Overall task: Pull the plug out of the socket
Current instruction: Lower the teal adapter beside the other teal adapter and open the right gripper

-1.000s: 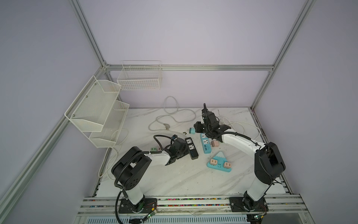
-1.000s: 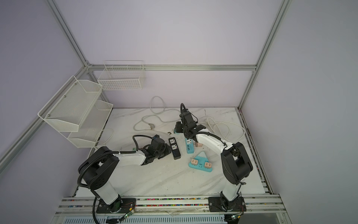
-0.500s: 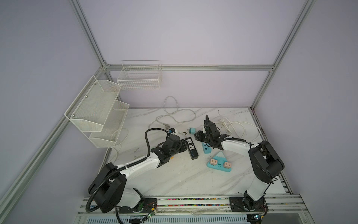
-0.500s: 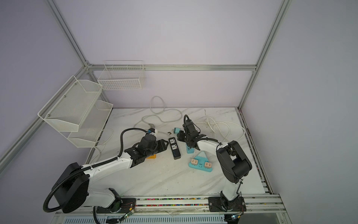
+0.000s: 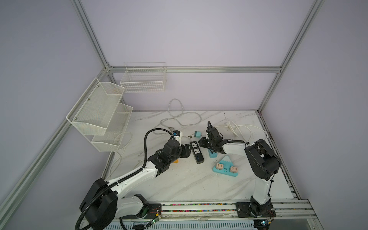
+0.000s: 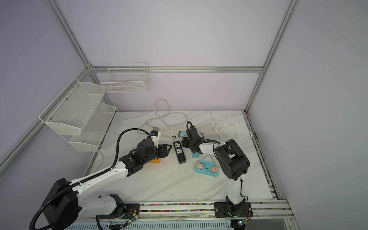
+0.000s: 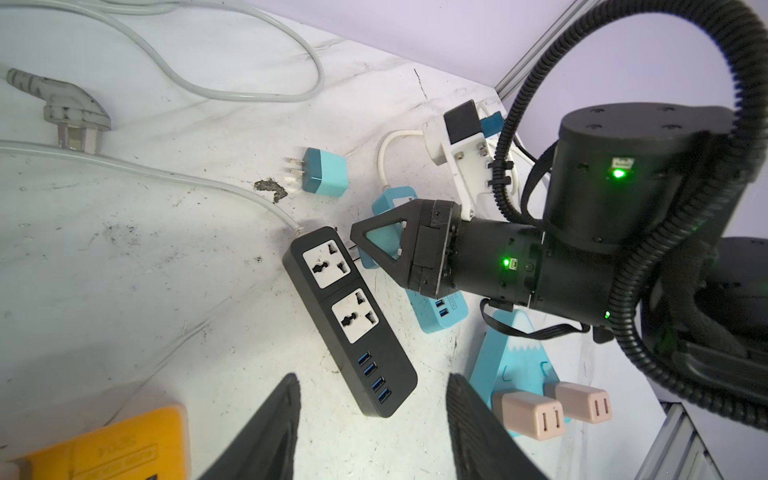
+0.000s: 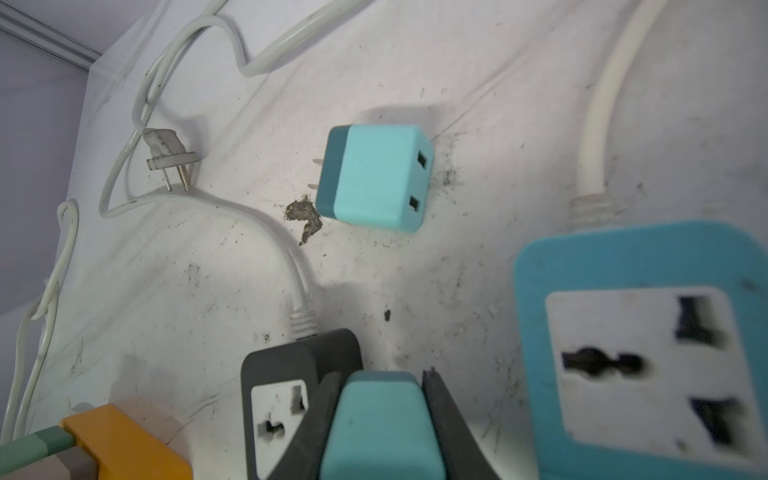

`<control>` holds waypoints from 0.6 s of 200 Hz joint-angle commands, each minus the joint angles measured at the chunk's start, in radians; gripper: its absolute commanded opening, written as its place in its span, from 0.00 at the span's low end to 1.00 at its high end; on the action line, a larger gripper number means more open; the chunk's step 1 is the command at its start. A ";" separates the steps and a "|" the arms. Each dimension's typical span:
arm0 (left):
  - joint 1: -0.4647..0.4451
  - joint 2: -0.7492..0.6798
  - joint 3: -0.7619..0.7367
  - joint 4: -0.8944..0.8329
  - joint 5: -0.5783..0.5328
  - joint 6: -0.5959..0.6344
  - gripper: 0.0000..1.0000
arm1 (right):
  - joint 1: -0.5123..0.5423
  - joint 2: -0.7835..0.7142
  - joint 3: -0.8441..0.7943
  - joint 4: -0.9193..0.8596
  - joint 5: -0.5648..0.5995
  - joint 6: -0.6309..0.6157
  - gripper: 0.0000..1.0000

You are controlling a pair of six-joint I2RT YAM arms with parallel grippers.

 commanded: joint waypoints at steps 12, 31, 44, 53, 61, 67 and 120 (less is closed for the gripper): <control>0.005 -0.014 -0.059 0.039 0.034 0.060 0.59 | 0.017 0.027 0.020 0.070 -0.041 0.018 0.00; 0.007 -0.015 -0.067 0.045 0.037 0.053 0.60 | 0.037 0.045 0.029 0.078 -0.052 0.029 0.00; 0.007 -0.022 -0.065 0.038 0.038 0.054 0.60 | 0.044 0.062 0.027 0.098 -0.068 0.047 0.00; 0.007 -0.028 -0.065 0.033 0.038 0.056 0.60 | 0.047 0.071 0.031 0.104 -0.069 0.051 0.01; 0.007 -0.034 -0.065 0.029 0.037 0.055 0.60 | 0.048 0.078 0.033 0.103 -0.064 0.053 0.03; 0.007 -0.039 -0.065 0.026 0.038 0.055 0.61 | 0.048 0.080 0.036 0.099 -0.060 0.053 0.05; 0.006 -0.060 -0.059 -0.004 0.044 0.056 0.62 | 0.048 0.041 0.061 0.018 0.010 0.011 0.33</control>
